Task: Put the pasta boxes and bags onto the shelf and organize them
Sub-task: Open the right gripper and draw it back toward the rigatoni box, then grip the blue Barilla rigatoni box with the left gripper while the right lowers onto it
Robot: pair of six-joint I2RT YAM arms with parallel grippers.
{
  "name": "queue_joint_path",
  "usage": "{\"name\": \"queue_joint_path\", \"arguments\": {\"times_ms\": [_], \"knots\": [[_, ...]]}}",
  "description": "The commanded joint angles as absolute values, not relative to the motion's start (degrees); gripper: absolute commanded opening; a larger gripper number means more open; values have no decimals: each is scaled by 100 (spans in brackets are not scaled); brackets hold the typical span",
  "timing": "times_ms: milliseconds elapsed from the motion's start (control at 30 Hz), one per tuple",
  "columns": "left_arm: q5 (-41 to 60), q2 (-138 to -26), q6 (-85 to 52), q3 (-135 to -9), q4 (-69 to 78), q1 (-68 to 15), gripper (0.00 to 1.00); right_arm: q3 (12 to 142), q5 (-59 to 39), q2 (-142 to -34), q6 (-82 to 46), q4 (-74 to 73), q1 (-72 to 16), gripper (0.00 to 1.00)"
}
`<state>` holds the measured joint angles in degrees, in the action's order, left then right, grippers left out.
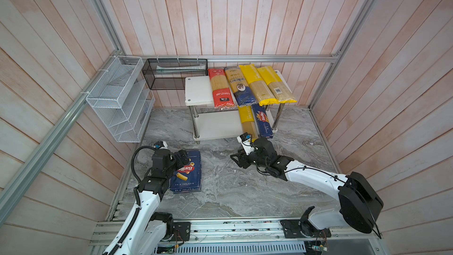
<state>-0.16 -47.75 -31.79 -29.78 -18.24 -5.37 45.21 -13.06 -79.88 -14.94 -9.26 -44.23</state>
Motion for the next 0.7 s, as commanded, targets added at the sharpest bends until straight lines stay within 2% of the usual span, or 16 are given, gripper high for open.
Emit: {"name": "queue_joint_path", "arguments": {"times_ms": [0, 367, 667], "knots": [[28, -4947, -3241, -2892, -1829, -468, 100, 4395, -1675, -7808, -1428, -1234, -4468, 57], [122, -5622, -3098, -2663, -1398, -452, 100, 4148, -1506, -7412, -1511, -998, -4472, 57], [761, -5747, -2773, -2624, -1004, -450, 100, 4107, -1218, -7121, -1637, -652, -4417, 57]]}}
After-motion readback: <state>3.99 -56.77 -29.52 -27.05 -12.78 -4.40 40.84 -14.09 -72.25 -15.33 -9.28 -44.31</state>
